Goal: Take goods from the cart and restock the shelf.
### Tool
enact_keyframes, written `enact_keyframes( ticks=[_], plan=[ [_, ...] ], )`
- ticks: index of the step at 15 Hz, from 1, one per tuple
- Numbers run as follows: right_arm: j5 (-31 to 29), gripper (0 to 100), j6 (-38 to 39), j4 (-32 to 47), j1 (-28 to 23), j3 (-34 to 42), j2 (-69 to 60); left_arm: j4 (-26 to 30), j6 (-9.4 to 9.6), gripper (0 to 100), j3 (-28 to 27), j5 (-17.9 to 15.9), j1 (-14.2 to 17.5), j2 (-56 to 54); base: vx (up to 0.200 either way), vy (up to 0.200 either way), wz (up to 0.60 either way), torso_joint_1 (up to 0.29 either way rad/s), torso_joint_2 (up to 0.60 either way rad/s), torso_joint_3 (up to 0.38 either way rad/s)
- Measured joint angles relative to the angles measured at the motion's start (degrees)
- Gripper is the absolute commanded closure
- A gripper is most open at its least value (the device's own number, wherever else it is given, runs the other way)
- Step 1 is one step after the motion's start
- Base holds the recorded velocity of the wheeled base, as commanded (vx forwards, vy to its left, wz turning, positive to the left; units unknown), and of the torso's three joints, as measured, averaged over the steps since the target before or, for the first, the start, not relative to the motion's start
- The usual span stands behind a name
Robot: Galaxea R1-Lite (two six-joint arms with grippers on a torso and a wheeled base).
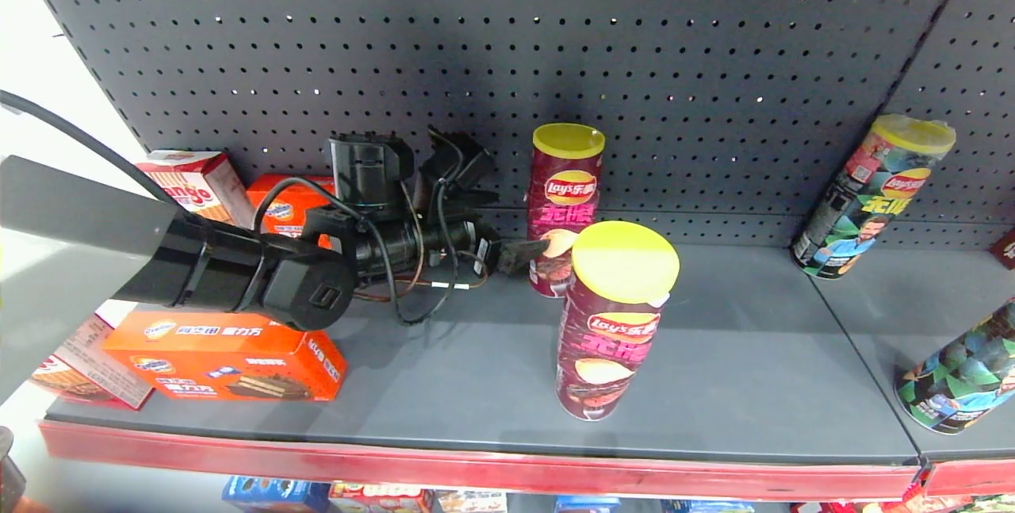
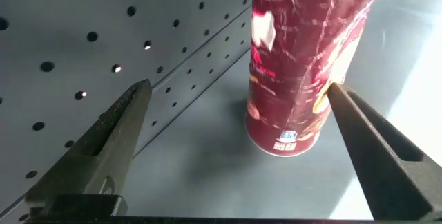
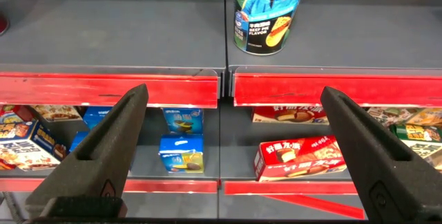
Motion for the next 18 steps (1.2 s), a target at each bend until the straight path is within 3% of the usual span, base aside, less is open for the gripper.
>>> enact_keyframes(
  ticks=[3,7,9,12,15,18],
  plan=[
    [0.0,0,0.0,0.0,0.0,0.0,0.0,-0.4,0.38,0,0.4,0.2,0.1,0.0,0.000,0.000,0.00,0.000,0.00,0.000],
    [0.0,0,0.0,0.0,0.0,0.0,0.0,-1.0,3.73,0,4.4,1.7,-0.3,-3.0,0.000,0.000,0.00,0.000,0.00,0.000],
    [0.0,0,0.0,0.0,-0.1,0.0,0.0,-2.9,4.68,0,9.1,6.2,-0.5,-6.1,0.000,0.000,0.00,0.000,0.00,0.000],
    [0.0,0,0.0,0.0,0.0,0.0,0.0,-3.5,5.01,0,14.5,16.2,-1.0,-9.8,0.000,0.000,0.00,0.000,0.00,0.000],
    [0.0,0,0.0,0.0,0.0,0.0,0.0,-3.7,6.05,0,14.7,23.6,-2.0,-10.0,0.000,0.000,0.00,0.000,0.00,0.000],
    [0.0,0,0.0,0.0,0.0,0.0,0.0,-6.5,5.95,0,11.7,27.6,-2.5,-6.9,0.000,0.000,0.00,0.000,0.00,0.000]
  ],
)
